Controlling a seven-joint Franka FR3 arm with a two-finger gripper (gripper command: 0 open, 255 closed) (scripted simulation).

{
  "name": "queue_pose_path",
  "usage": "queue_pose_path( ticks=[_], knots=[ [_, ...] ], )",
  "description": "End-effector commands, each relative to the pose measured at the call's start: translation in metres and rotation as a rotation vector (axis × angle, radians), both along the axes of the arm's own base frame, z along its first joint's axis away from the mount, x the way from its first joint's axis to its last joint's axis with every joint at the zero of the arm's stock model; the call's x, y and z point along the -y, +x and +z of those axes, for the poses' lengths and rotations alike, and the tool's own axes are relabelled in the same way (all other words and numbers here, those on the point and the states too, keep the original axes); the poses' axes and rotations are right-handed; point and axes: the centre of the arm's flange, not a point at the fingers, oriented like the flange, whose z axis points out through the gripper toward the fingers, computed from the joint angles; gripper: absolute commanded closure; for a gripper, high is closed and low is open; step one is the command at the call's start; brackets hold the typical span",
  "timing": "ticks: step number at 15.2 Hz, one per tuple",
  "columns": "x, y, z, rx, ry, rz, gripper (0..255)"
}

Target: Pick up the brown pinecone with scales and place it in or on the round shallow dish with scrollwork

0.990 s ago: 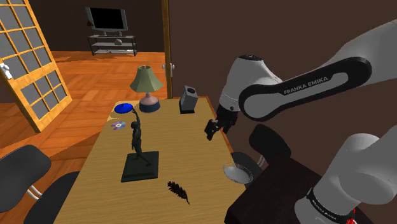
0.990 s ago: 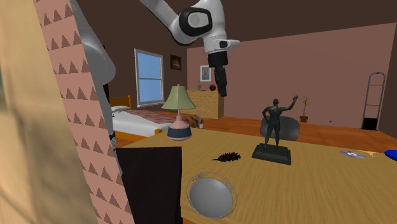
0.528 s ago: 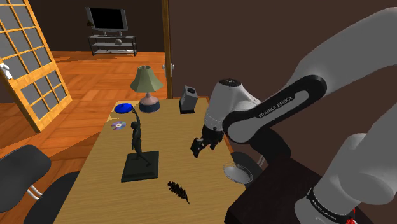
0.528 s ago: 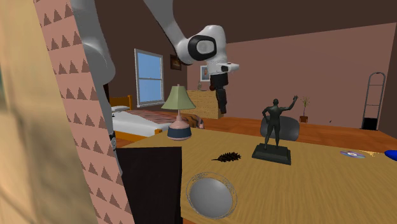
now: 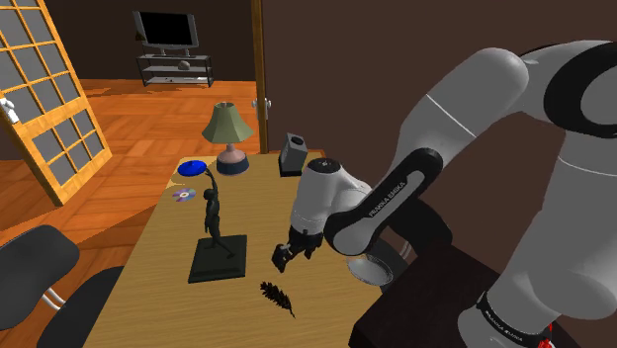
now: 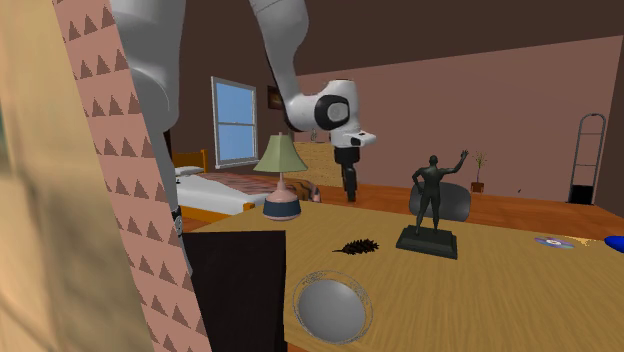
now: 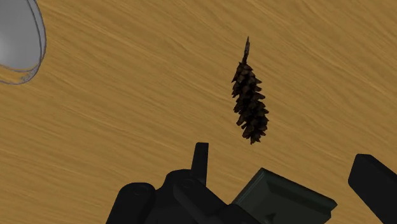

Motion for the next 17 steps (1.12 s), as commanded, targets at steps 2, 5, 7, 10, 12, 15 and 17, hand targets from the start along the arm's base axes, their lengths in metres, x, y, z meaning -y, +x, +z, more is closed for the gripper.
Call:
queue_pose_path(
  ticks=[2,5,7,10,12,15,17],
  knots=[
    [-0.022,0.005,-0.032,-0.011,0.009,0.001,0],
    [-0.034,0.008,-0.051,-0.016,0.013,0.002,0],
    [-0.036,0.009,-0.062,-0.016,0.013,0.002,0],
    [-0.038,0.011,-0.077,-0.016,0.013,0.002,0],
    [-0.039,0.012,-0.086,-0.016,0.013,0.002,0],
    [-0.039,0.012,-0.086,-0.016,0.013,0.002,0],
    [-0.039,0.012,-0.086,-0.016,0.013,0.002,0]
  ],
)
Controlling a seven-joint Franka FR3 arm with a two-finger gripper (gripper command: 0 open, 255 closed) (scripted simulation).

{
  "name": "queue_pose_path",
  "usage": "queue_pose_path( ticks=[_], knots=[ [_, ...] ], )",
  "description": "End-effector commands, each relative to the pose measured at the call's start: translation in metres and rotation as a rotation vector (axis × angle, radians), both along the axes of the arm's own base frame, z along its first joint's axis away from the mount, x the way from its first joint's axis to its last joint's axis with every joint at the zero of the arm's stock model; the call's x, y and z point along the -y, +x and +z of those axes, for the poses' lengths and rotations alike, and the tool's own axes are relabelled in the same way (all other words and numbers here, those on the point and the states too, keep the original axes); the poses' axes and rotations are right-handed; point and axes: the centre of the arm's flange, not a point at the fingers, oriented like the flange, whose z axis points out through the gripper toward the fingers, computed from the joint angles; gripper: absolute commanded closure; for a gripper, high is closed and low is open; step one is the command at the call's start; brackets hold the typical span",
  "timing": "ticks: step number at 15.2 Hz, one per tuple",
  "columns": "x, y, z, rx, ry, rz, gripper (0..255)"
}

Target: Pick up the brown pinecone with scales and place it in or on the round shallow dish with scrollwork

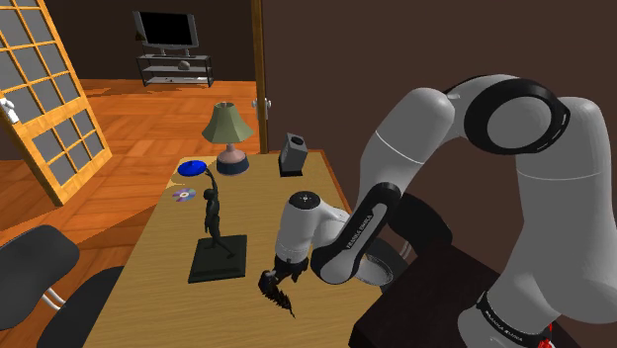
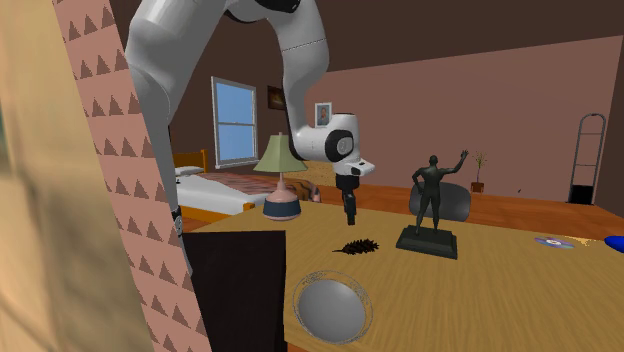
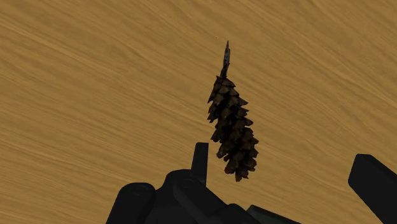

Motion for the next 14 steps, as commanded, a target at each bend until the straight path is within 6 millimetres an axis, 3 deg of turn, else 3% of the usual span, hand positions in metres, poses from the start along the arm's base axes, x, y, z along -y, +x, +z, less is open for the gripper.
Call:
queue_pose_path(
  ticks=[1,2,3,12,13,14],
  knots=[
    [0.000,0.000,0.000,0.000,0.000,0.000,0],
    [0.000,0.000,0.000,0.000,0.000,0.000,0],
    [0.000,0.000,0.000,0.000,0.000,0.000,255],
    [0.000,0.000,0.000,0.000,0.000,0.000,255],
    [0.000,0.000,0.000,0.000,0.000,0.000,0],
    [-0.006,0.003,-0.012,-0.001,-0.039,-0.015,0]
  ],
)
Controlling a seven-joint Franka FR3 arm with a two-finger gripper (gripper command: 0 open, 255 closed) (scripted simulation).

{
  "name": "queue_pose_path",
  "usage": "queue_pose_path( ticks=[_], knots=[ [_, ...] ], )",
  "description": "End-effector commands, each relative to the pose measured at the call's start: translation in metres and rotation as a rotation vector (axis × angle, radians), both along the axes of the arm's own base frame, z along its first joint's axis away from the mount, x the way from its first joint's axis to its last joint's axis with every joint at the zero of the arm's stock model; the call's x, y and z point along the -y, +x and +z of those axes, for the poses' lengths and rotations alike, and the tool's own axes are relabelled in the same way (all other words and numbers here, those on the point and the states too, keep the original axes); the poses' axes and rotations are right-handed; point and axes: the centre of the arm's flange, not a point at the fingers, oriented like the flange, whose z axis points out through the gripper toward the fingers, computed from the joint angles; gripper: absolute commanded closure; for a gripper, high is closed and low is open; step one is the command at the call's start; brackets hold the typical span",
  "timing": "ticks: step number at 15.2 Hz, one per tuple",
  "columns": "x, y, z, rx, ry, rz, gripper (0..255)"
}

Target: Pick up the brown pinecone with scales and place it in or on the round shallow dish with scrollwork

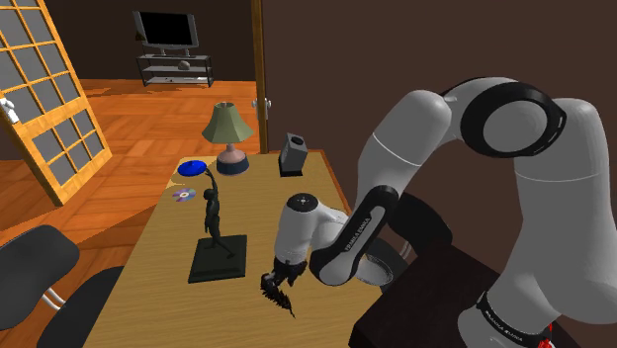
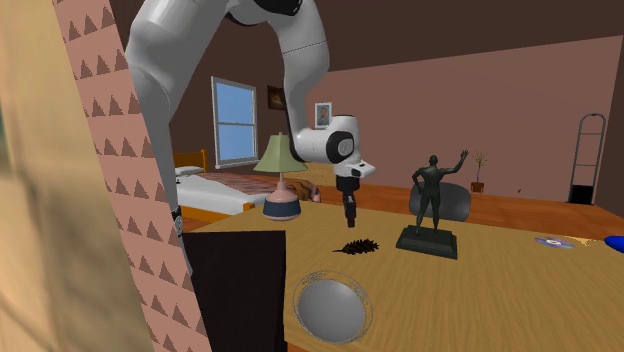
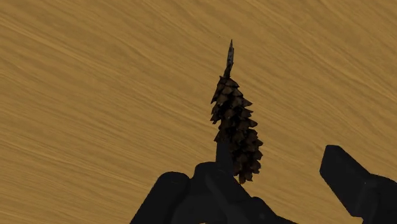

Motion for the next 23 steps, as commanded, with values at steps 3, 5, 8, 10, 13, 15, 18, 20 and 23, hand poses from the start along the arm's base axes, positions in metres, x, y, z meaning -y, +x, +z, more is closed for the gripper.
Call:
queue_pose_path(
  ticks=[3,5,8,10,13,15,18,20,23],
  knots=[
    [-0.020,0.010,-0.044,-0.003,-0.139,-0.053,0],
    [-0.024,0.014,-0.059,-0.004,-0.185,-0.071,0],
    [-0.023,0.015,-0.075,-0.004,-0.185,-0.071,0],
    [-0.022,0.016,-0.086,-0.004,-0.185,-0.071,0],
    [-0.021,0.018,-0.099,-0.004,-0.185,-0.071,0],
    [-0.021,0.018,-0.099,-0.004,-0.185,-0.071,0],
    [-0.021,0.018,-0.099,-0.004,-0.185,-0.071,0],
    [-0.021,0.018,-0.099,-0.004,-0.185,-0.071,0],
    [-0.021,0.018,-0.099,-0.004,-0.185,-0.071,255]
  ],
)
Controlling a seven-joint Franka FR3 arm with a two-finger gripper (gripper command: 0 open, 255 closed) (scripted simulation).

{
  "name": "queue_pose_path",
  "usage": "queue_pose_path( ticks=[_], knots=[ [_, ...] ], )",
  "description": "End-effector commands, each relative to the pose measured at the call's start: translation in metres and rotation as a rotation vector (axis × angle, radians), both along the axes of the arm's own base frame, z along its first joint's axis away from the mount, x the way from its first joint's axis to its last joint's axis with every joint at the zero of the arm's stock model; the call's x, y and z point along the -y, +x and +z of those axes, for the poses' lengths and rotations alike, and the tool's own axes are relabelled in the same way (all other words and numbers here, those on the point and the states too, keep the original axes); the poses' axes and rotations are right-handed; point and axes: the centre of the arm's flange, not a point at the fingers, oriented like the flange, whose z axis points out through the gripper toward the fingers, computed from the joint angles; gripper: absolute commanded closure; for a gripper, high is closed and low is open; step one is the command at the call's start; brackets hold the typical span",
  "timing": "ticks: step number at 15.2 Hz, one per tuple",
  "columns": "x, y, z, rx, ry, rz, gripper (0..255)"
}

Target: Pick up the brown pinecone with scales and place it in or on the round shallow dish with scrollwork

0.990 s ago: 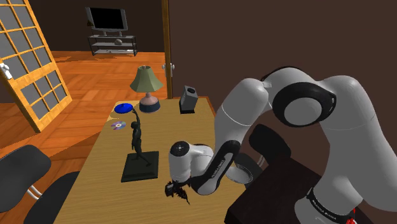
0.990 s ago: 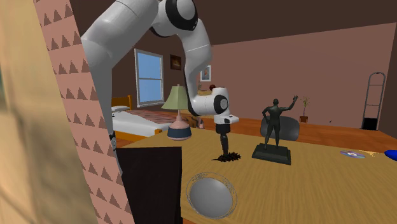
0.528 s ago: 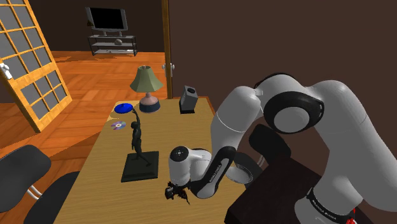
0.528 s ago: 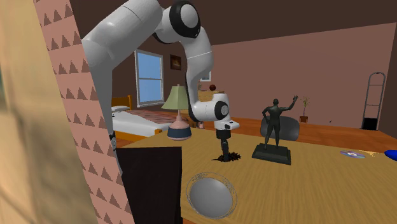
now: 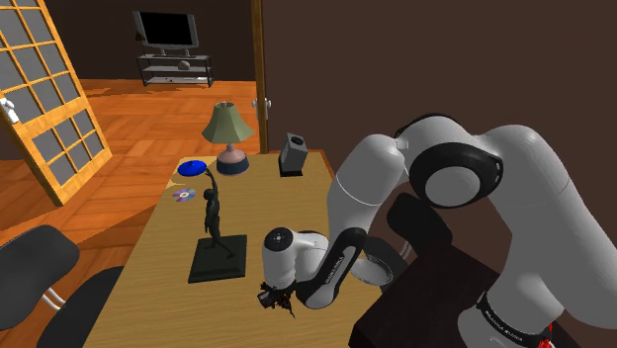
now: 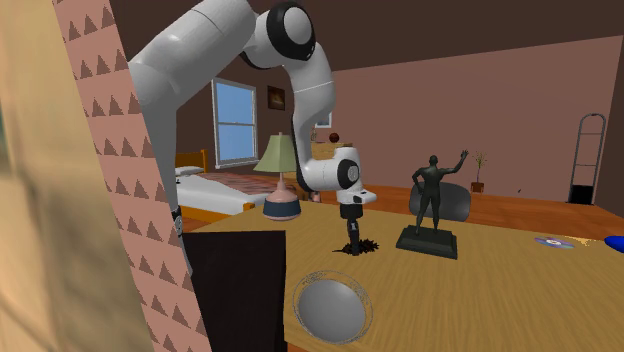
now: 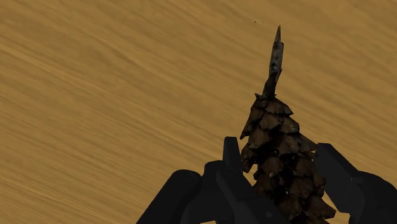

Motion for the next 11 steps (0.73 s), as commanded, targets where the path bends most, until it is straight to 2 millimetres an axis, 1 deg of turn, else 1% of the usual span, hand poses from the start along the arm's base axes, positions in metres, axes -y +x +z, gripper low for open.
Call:
queue_pose_path(
  ticks=[1,7,11],
  knots=[
    [0.000,0.000,0.000,0.000,0.000,0.000,255],
    [0.000,0.000,0.000,0.000,0.000,0.000,255],
    [0.000,0.000,0.021,0.000,0.000,0.000,255]
  ],
)
